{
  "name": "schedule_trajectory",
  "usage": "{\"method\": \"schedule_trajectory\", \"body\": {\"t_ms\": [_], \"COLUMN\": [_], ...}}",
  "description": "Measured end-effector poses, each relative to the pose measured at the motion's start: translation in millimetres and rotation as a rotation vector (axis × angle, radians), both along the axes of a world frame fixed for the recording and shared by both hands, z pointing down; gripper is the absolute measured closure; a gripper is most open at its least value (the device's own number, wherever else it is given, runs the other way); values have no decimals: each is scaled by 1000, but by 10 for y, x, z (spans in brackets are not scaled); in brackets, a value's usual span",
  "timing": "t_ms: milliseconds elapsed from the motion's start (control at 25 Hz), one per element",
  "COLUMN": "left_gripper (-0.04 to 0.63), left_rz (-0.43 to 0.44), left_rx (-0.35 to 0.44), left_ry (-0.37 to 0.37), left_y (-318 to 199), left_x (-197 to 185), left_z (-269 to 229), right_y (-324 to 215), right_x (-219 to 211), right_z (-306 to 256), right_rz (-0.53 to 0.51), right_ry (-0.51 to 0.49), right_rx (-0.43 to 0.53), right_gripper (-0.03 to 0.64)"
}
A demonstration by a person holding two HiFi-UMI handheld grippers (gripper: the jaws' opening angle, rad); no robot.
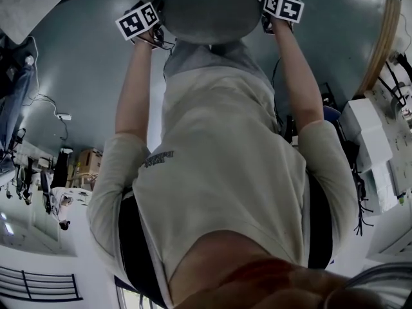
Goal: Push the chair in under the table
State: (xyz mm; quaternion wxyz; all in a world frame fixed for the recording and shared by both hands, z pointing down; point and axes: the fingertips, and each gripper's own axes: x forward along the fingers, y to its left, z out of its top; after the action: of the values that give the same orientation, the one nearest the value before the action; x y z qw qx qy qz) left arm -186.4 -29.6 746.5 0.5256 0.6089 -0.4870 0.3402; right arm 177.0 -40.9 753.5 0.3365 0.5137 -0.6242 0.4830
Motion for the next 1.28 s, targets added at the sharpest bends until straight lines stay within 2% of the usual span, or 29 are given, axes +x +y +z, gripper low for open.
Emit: {"method": "schedule_trajectory", "body": {"t_ms": [160,280,320,480,800,960,1080,1280], "left_gripper": [318,298,298,299,299,328,359,379], "left_rz": [-43,-142,-150,-58,-23,-24,-57,-88], "left_rx": [0,-54,-58,-61,-93,-103,-92,-79], "left_ry": [-44,36,50,25,39,17,8,14], "left_y": [33,114,116,65,72,80,80,65], "left_x": [-51,-56,-51,76,149,118,65,20], "left_z": [64,179,191,259,363,386,371,369], "right_y": [17,46,57,51,66,68,69,72], "right_x": [-41,-65,-76,-97,-128,-106,-111,-129], "right_z": [95,123,132,200,307,332,318,328], "right_rz": [44,88,95,68,-40,-27,-18,-39], "right_ry": [-47,-85,-92,-124,-106,-97,-89,-73], "right_rx": [-46,-68,-72,-97,-166,-176,-173,-188], "right_gripper": [325,325,325,328,327,359,371,357]}}
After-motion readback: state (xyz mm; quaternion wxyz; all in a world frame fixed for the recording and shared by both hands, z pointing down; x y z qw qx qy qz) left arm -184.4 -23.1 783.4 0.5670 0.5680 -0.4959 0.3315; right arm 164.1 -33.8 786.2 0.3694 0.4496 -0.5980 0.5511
